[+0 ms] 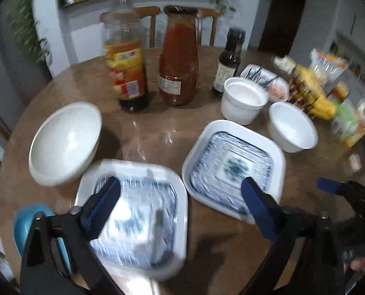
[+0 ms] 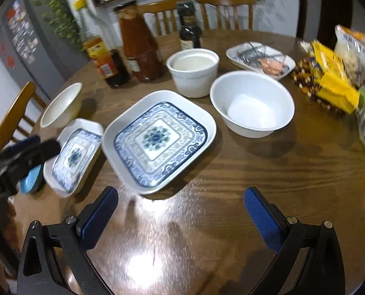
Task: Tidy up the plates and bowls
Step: 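Grasp the rim of the blue-patterned square plate with the left gripper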
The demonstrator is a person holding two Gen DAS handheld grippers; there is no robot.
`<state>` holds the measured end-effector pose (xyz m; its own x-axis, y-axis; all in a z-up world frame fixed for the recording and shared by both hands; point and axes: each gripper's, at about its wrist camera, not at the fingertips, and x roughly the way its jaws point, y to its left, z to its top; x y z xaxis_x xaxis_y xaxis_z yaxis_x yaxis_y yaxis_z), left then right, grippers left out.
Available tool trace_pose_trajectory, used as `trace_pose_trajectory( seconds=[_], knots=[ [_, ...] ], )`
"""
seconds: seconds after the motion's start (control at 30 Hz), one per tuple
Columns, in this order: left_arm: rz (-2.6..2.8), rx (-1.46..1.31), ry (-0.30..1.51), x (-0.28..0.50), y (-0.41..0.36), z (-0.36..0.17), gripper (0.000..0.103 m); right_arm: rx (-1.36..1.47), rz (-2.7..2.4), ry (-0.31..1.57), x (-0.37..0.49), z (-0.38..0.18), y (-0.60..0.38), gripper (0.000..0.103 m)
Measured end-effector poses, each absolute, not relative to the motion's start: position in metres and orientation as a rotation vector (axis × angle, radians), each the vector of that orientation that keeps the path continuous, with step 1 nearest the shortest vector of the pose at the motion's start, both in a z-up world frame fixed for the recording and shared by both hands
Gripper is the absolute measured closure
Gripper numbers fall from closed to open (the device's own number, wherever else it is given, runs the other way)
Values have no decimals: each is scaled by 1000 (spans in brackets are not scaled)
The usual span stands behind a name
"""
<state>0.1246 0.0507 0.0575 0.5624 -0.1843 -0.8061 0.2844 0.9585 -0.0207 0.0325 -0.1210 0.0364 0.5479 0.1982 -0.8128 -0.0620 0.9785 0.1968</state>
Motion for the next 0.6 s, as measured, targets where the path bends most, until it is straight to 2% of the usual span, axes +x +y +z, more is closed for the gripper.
trace_pose_trajectory(
  seconds=[0.03, 0.1, 0.17, 0.3, 0.37, 0.4, 0.43, 0.47, 0.5, 0.53, 0.57, 0.6],
  knots=[
    [-291, 147, 963, 139, 43, 51, 28, 162, 146, 985, 37, 32, -121, 0],
    [-320, 183, 1011, 160, 32, 39, 45, 157, 135, 990, 45, 25, -118, 3],
    [-331, 207, 1054, 178, 23, 26, 46, 141, 109, 1000, 54, 16, -115, 13],
    [-342, 261, 1084, 191, 14, 13, 48, 216, 100, 1047, 67, 0, -119, 21],
    [-351, 271, 1106, 196, 13, 7, 51, 221, 98, 1051, 69, -2, -119, 30],
    [-353, 263, 1119, 198, 14, 6, 58, 220, 97, 1052, 71, -4, -119, 31],
    [-368, 240, 1145, 200, 15, 3, 70, 216, 93, 1048, 72, -4, -119, 35],
    [-389, 209, 1179, 202, 17, -1, 78, 207, 85, 1046, 74, -4, -118, 41],
    [-396, 194, 1184, 203, 18, -1, 81, 201, 84, 1042, 75, -4, -118, 43],
    [-408, 188, 1189, 203, 18, -2, 81, 201, 87, 1040, 77, -3, -119, 51],
    [-412, 198, 1190, 201, 18, -2, 82, 204, 90, 1039, 79, -3, -120, 65],
    [-411, 206, 1192, 200, 19, -1, 86, 216, 107, 1041, 80, -4, -121, 75]
  ],
)
